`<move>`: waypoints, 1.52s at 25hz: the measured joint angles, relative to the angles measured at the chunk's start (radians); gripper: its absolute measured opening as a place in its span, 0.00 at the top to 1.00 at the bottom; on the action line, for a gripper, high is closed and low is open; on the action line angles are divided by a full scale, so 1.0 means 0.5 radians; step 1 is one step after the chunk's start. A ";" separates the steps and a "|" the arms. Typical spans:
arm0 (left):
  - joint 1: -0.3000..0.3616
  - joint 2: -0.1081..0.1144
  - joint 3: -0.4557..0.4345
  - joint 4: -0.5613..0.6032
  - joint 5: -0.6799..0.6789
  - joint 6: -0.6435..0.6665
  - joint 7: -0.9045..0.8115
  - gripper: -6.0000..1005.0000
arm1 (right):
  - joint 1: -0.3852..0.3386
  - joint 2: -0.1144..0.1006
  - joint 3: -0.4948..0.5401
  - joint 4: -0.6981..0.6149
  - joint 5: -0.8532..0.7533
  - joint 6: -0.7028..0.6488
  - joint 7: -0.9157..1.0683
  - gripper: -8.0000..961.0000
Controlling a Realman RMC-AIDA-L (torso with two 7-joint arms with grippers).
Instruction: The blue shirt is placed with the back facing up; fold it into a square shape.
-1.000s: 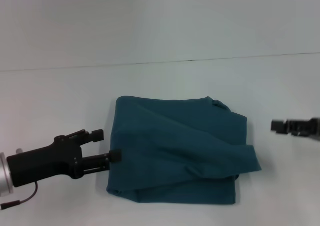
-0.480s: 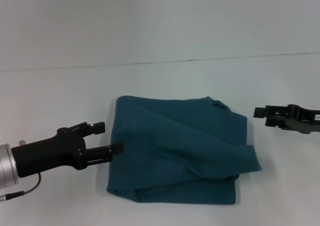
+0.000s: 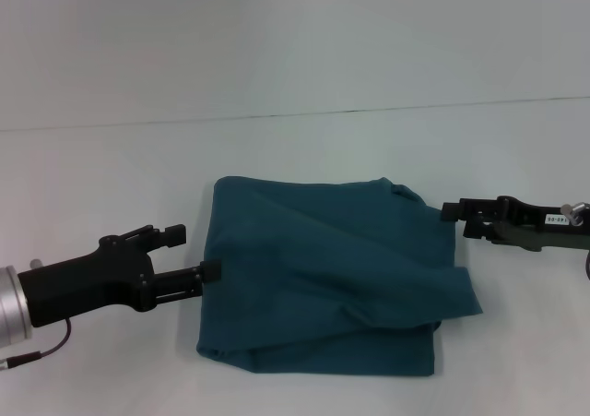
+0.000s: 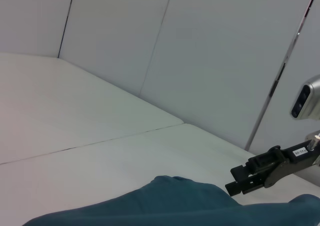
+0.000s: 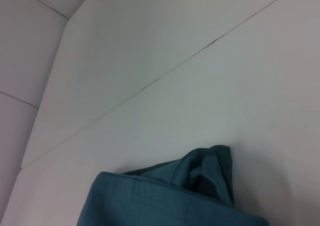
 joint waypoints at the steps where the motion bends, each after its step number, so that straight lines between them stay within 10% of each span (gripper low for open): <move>1: 0.000 0.000 0.000 0.001 0.000 0.000 0.001 0.12 | 0.001 0.004 0.000 0.001 0.000 0.007 0.000 0.29; 31: -0.006 0.004 0.002 -0.002 0.000 -0.025 0.023 0.12 | 0.020 0.051 -0.078 0.062 0.007 -0.073 0.004 0.34; 38: -0.011 0.005 0.002 -0.002 0.000 -0.029 0.025 0.12 | 0.019 0.050 -0.078 0.053 0.007 -0.058 -0.018 0.76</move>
